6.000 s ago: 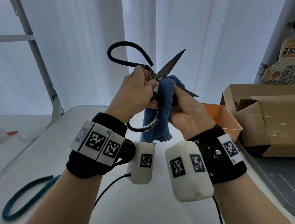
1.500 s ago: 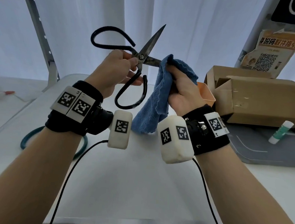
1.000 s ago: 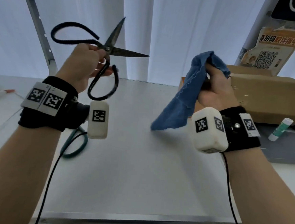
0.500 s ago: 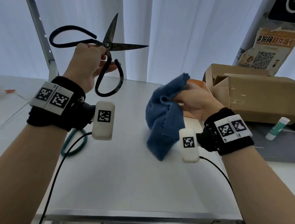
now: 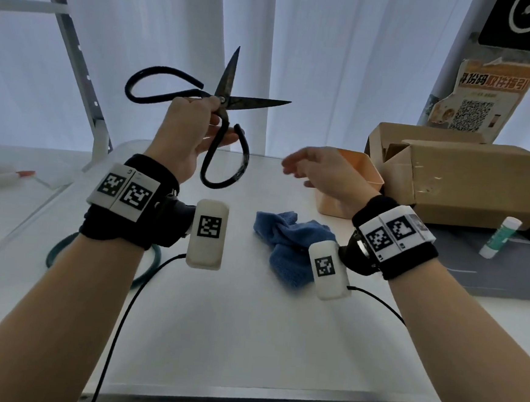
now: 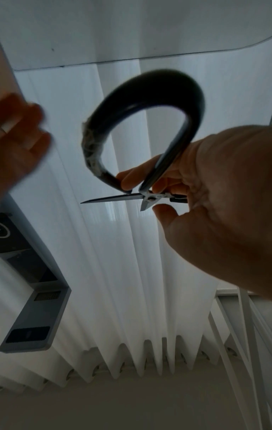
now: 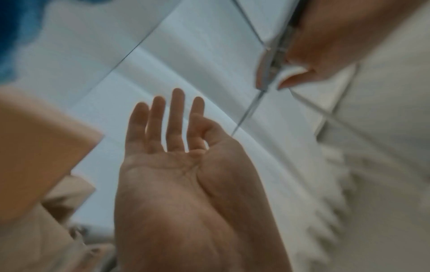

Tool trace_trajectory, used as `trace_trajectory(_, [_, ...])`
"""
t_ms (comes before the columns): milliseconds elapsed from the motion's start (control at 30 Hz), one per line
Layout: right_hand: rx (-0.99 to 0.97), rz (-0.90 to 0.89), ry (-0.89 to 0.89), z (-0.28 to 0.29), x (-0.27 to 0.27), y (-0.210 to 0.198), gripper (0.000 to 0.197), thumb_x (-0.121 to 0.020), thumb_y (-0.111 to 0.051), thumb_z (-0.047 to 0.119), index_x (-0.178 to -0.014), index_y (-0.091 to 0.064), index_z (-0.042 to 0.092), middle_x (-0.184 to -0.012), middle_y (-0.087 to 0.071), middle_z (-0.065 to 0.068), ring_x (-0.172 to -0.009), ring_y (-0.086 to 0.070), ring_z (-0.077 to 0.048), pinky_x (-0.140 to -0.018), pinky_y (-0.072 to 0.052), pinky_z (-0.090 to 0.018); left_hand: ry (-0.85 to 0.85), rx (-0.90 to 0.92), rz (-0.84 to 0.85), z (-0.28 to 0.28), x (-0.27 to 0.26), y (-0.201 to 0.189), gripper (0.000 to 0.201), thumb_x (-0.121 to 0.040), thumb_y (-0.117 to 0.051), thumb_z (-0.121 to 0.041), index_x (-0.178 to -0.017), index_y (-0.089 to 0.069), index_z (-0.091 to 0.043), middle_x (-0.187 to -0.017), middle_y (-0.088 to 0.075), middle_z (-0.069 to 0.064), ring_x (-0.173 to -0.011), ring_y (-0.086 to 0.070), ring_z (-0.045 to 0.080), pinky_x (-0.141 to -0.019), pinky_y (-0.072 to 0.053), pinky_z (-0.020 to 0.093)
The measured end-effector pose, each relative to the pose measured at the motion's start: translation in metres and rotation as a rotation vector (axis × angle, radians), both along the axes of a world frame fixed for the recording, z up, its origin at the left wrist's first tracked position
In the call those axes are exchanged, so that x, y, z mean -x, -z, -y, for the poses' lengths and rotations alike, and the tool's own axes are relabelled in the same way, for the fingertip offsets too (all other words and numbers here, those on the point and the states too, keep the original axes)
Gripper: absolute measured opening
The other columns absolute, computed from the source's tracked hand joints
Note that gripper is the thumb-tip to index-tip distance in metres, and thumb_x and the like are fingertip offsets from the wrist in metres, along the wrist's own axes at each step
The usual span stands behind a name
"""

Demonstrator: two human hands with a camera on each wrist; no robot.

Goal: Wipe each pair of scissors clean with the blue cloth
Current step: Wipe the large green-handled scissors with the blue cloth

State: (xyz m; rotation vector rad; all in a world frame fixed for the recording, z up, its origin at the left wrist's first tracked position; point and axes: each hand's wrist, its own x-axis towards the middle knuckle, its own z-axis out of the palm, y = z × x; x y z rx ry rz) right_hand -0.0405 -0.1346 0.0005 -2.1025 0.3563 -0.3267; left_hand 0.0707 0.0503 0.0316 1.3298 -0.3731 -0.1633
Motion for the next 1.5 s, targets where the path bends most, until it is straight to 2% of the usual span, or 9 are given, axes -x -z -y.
trace_trajectory(133, [-0.426,0.039,-0.226,-0.029,0.001,-0.012,0.046,-0.101,-0.052,0.044,-0.118,-0.063,0.002,-0.101,-0.076,-0.011,-0.098,-0.072,-0.026,-0.090,-0.058,-0.037,0.062,0.013,0.008,0.015,0.008,0.005,0.018,-0.103,-0.050,-0.020,-0.100,-0.056,-0.003,-0.080,-0.047,0.003,-0.077,-0.070,0.024,-0.072,-0.057,0.029])
trace_trajectory(367, [-0.652,0.353,0.006,-0.044,-0.016,0.004,0.018,-0.107,-0.042,0.017,-0.097,-0.052,0.007,-0.098,-0.066,-0.014,-0.090,-0.068,-0.024,-0.076,-0.062,-0.038,0.091,0.042,0.078,0.030,0.025,0.010,0.029,-0.103,-0.052,-0.032,-0.121,-0.061,-0.011,-0.097,-0.065,-0.002,-0.099,-0.071,0.015,-0.094,-0.052,0.036])
trace_trajectory(500, [-0.625,0.463,0.173,-0.033,-0.023,-0.001,0.023,-0.107,-0.043,0.016,-0.088,-0.056,0.014,-0.098,-0.064,-0.010,-0.091,-0.067,-0.022,-0.069,-0.061,-0.032,0.067,0.078,-0.004,0.038,0.028,0.011,0.032,-0.101,-0.054,-0.035,-0.116,-0.069,-0.011,-0.105,-0.070,0.000,-0.102,-0.071,0.014,-0.097,-0.052,0.034])
trace_trajectory(600, [-0.529,0.498,0.247,-0.022,-0.022,-0.006,0.023,-0.106,-0.044,0.017,-0.087,-0.056,0.013,-0.094,-0.064,-0.009,-0.092,-0.066,-0.024,-0.081,-0.062,-0.044,0.100,0.043,-0.154,0.043,0.029,0.016,0.037,-0.099,-0.058,-0.042,-0.111,-0.069,-0.009,-0.112,-0.072,0.006,-0.097,-0.073,0.016,-0.090,-0.055,0.032])
trace_trajectory(700, [-0.419,0.481,0.295,-0.016,-0.020,-0.005,0.026,-0.105,-0.046,0.022,-0.083,-0.059,0.018,-0.087,-0.064,-0.001,-0.097,-0.068,-0.027,-0.090,-0.056,-0.056,0.201,0.024,-0.367,0.045,0.030,0.024,0.060,-0.092,-0.066,-0.047,-0.126,-0.054,0.001,-0.124,-0.062,0.014,-0.099,-0.072,0.023,-0.086,-0.058,0.034])
trace_trajectory(833, [-0.445,0.471,0.331,-0.012,-0.017,0.001,0.027,-0.105,-0.045,0.021,-0.081,-0.058,0.019,-0.086,-0.062,0.001,-0.092,-0.064,-0.022,-0.094,-0.053,-0.057,0.236,0.110,-0.575,0.045,0.030,0.029,0.085,-0.088,-0.073,-0.043,-0.150,-0.029,-0.006,-0.135,-0.048,0.019,-0.104,-0.069,0.028,-0.091,-0.057,0.038])
trace_trajectory(1067, [-0.541,0.465,0.378,0.009,-0.010,0.010,0.026,-0.106,-0.044,0.023,-0.086,-0.059,0.019,-0.084,-0.062,0.003,-0.086,-0.062,-0.015,-0.097,-0.054,-0.048,-0.001,0.133,-0.402,0.044,0.016,0.038,0.038,-0.102,-0.055,-0.036,-0.136,-0.053,-0.019,-0.123,-0.059,0.003,-0.103,-0.064,0.019,-0.090,-0.048,0.034])
trace_trajectory(1267, [-0.525,0.454,0.396,0.017,-0.006,0.015,0.023,-0.106,-0.044,0.023,-0.088,-0.059,0.021,-0.092,-0.064,0.002,-0.090,-0.061,-0.015,-0.076,-0.051,-0.024,-0.064,0.031,-0.235,0.050,0.020,0.038,0.021,-0.104,-0.051,-0.021,-0.116,-0.068,-0.025,-0.120,-0.070,-0.004,-0.106,-0.065,0.015,-0.108,-0.042,0.038])
trace_trajectory(1500, [-0.664,0.450,0.349,0.003,-0.012,0.020,0.027,-0.108,-0.040,0.025,-0.085,-0.053,0.017,-0.100,-0.065,-0.004,-0.094,-0.064,-0.019,-0.079,-0.052,-0.034,0.128,0.036,-0.249,0.083,0.047,0.035,0.026,-0.100,-0.059,-0.019,-0.123,-0.068,-0.016,-0.124,-0.070,0.001,-0.114,-0.064,0.018,-0.088,-0.046,0.033])
